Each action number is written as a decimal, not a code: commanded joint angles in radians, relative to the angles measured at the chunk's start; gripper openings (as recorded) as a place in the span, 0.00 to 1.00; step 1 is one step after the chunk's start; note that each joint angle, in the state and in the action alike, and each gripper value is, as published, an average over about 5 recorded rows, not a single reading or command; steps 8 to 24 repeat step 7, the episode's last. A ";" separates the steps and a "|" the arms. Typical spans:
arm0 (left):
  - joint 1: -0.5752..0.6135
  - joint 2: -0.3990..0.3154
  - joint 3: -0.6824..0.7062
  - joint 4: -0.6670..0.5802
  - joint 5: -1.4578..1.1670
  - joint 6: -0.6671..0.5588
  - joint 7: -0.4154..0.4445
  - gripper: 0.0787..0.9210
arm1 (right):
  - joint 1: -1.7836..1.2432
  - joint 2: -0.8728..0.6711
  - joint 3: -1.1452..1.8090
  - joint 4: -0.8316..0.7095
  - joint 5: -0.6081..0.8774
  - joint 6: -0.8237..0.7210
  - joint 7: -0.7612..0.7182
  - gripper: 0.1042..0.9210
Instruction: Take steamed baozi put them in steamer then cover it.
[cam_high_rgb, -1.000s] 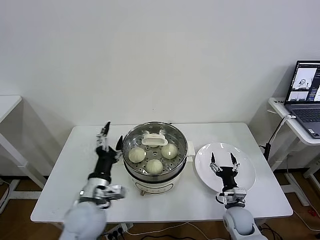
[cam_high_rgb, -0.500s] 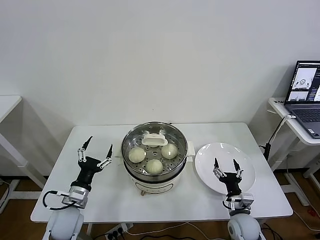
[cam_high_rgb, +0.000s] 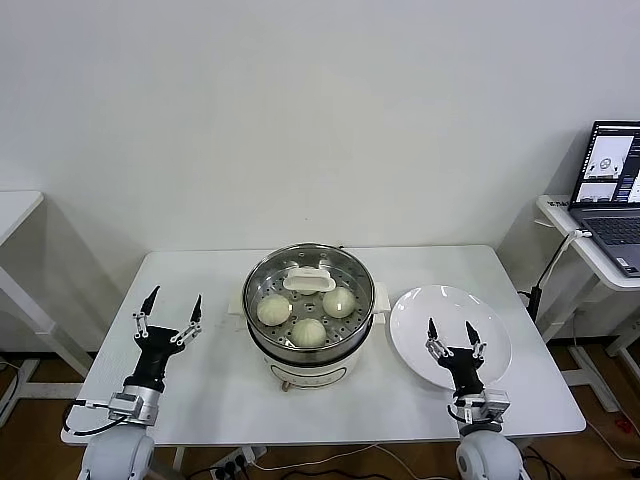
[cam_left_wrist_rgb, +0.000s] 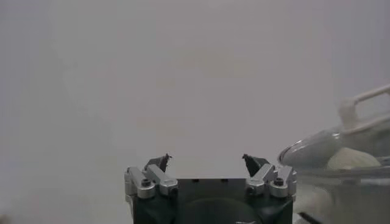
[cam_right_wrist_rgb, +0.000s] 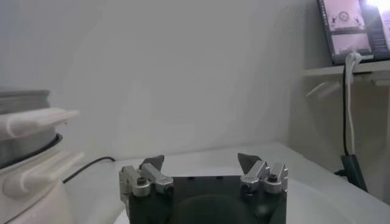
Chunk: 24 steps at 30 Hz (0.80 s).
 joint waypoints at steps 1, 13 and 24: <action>-0.004 0.017 -0.006 0.061 -0.021 -0.081 -0.007 0.88 | -0.015 0.006 0.003 0.011 -0.001 0.008 -0.007 0.88; -0.001 0.024 -0.006 0.056 -0.011 -0.080 -0.012 0.88 | -0.020 0.008 0.006 0.012 -0.005 0.012 -0.006 0.88; -0.001 0.024 -0.006 0.056 -0.011 -0.080 -0.012 0.88 | -0.020 0.008 0.006 0.012 -0.005 0.012 -0.006 0.88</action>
